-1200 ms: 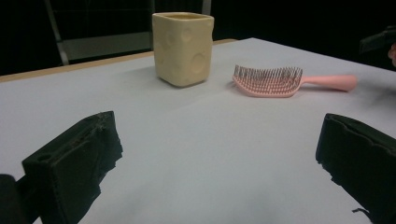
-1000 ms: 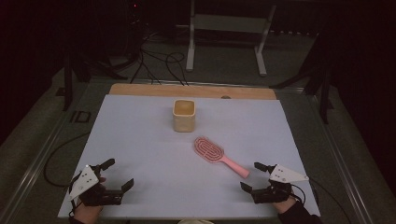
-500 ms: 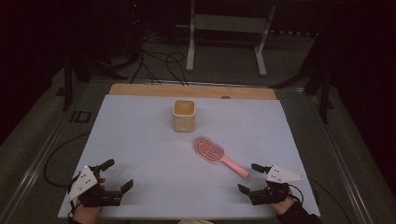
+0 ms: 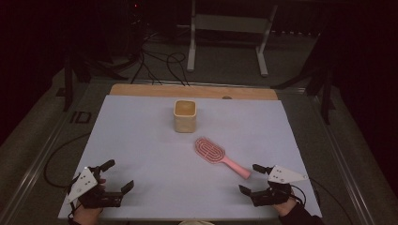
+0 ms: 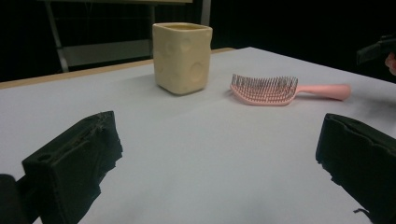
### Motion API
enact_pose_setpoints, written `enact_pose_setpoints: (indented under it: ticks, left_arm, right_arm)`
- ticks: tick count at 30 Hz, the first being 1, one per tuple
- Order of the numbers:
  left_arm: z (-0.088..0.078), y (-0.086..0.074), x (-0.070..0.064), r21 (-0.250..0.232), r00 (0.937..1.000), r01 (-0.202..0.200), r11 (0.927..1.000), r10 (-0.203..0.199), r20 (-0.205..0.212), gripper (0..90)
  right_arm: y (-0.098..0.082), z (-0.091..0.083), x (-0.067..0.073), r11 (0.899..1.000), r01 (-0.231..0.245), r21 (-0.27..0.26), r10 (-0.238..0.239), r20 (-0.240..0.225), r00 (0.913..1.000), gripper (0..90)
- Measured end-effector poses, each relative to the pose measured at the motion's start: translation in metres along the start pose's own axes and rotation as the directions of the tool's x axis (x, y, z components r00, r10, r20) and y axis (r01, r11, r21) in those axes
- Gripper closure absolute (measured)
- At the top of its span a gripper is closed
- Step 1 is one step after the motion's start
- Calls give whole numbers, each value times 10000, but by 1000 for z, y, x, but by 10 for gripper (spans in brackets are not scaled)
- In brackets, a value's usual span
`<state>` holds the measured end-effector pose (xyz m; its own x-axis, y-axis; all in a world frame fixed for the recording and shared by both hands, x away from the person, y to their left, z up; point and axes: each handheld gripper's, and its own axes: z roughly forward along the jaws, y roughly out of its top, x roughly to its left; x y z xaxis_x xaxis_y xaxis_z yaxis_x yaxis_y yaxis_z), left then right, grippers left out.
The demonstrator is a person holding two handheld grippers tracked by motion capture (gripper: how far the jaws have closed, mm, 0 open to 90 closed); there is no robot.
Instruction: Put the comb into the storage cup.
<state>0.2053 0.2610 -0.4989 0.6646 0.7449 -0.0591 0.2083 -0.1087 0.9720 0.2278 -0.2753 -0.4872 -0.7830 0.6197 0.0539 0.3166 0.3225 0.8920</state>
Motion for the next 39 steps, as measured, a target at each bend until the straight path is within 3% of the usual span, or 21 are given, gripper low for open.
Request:
enact_pose_setpoints:
  ticks: [15, 27, 39]
  left_arm:
    - [1, 0, -2, 9, 9999, -56, 10000, 56, 120, 1]
    - [2, 0, -3, 25, 9998, -72, 10000, 71, 196, 1]
    - [2, 1, -3, 10, 9995, -123, 9999, 123, 290, 1]
  right_arm:
    - [21, -13, -2, 9998, -65, -196, 68, 181, 9998, 78]
    - [44, -15, -9, 9991, 75, -416, -71, 97, 9999, 75]
    - [68, -7, -17, 9987, 454, -216, -452, 99, 9989, 75]
